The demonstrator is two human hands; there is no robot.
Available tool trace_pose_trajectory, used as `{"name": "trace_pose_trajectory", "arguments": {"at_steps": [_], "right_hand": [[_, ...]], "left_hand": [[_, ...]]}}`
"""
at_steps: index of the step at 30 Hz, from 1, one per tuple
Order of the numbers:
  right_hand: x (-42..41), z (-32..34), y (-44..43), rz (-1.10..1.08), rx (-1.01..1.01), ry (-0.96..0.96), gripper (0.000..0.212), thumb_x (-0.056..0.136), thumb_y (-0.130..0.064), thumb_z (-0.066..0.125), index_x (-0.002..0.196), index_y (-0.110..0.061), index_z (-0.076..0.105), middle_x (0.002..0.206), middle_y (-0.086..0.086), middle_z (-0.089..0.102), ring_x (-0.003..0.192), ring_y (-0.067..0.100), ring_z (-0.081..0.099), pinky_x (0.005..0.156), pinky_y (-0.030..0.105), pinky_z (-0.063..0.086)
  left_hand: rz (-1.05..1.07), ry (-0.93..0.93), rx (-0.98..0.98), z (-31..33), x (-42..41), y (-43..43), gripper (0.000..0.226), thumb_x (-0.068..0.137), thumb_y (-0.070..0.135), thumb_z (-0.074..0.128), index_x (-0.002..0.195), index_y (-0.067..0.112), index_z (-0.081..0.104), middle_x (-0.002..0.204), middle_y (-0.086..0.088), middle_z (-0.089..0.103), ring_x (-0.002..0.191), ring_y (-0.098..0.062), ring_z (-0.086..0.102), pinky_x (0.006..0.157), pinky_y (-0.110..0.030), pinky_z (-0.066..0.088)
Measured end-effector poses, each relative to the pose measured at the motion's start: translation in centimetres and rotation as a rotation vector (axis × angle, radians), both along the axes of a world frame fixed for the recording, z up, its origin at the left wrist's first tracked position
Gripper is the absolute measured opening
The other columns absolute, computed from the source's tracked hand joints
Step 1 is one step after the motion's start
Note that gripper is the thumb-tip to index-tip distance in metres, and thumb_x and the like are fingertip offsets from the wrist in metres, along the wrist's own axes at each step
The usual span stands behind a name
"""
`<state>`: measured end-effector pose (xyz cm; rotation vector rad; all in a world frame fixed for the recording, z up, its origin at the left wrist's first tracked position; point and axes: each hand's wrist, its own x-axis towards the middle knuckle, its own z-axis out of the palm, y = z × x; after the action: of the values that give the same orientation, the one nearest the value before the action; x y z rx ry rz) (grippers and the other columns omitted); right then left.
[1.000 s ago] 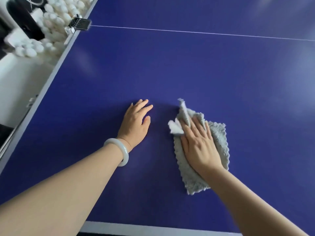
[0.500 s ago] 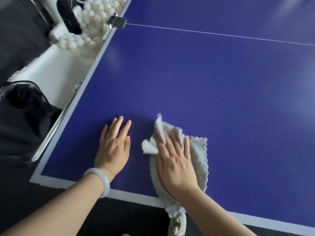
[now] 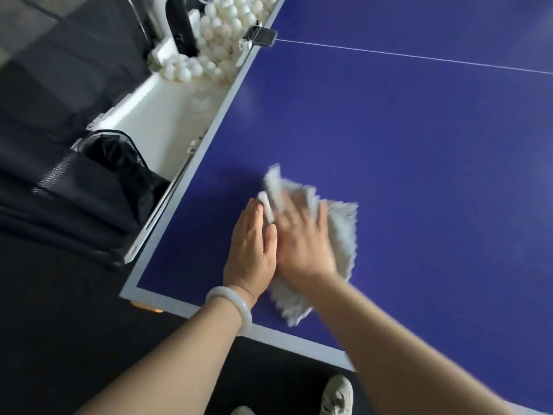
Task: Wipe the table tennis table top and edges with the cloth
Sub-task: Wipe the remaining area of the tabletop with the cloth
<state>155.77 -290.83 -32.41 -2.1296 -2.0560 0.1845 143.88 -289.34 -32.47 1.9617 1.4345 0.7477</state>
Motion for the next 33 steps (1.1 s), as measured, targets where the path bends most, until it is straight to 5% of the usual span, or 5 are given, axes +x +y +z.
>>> {"name": "trace_pose_trajectory", "arguments": {"at_steps": [3, 8, 11, 16, 33], "right_hand": [[-3.2, 0.3, -1.9, 0.117, -0.044, 0.163, 0.064, 0.103, -0.040, 0.031, 0.160, -0.033, 0.004, 0.168, -0.012, 0.003, 0.154, 0.023, -0.015, 0.122, 0.052, -0.013], [2.6, 4.4, -0.9, -0.122, 0.038, 1.004, 0.054, 0.094, 0.001, 0.054, 0.128, -0.040, 0.059, 0.138, -0.011, 0.057, 0.125, 0.002, 0.051, 0.111, 0.029, 0.039], [7.4, 4.5, -1.6, -0.440, 0.175, 0.805, 0.058, 0.087, 0.003, 0.044, 0.124, -0.036, 0.065, 0.124, -0.005, 0.064, 0.090, -0.002, 0.063, 0.077, 0.018, 0.050], [8.6, -0.1, -2.7, -0.484, 0.001, 0.154, 0.054, 0.104, -0.017, 0.034, 0.156, -0.004, 0.026, 0.166, 0.010, 0.017, 0.155, 0.024, 0.008, 0.126, 0.039, -0.001], [8.4, -0.6, -2.8, -0.228, -0.019, 0.072, 0.058, 0.104, -0.036, 0.034, 0.158, -0.016, 0.026, 0.166, -0.002, 0.018, 0.154, 0.011, 0.006, 0.126, 0.040, -0.003]], "left_hand": [[0.051, -0.202, -0.057, 0.3, -0.4, 0.1, 0.055, 0.103, 0.035, 0.030, 0.156, 0.020, 0.027, 0.162, 0.005, 0.026, 0.148, -0.007, 0.023, 0.121, -0.038, 0.025], [0.123, -0.381, -0.049, 0.7, -0.9, 0.1, 0.046, 0.105, 0.013, 0.041, 0.150, 0.004, 0.035, 0.156, -0.011, 0.035, 0.147, -0.022, 0.029, 0.118, -0.049, 0.029], [0.118, -0.009, 0.237, 1.1, -0.8, -1.0, 0.049, 0.100, 0.009, 0.041, 0.148, -0.001, 0.037, 0.154, -0.016, 0.035, 0.148, -0.031, 0.025, 0.121, -0.049, 0.021], [-0.176, 0.471, 0.221, 1.1, 4.6, -2.4, 0.062, 0.096, 0.031, 0.046, 0.150, 0.005, 0.031, 0.160, -0.018, 0.024, 0.151, -0.036, 0.010, 0.122, -0.052, 0.004], [0.266, 0.743, -0.023, -0.2, -10.6, -1.0, 0.066, 0.098, 0.046, 0.016, 0.159, 0.027, -0.003, 0.166, -0.003, 0.001, 0.151, -0.038, 0.004, 0.118, -0.060, 0.011]]}}
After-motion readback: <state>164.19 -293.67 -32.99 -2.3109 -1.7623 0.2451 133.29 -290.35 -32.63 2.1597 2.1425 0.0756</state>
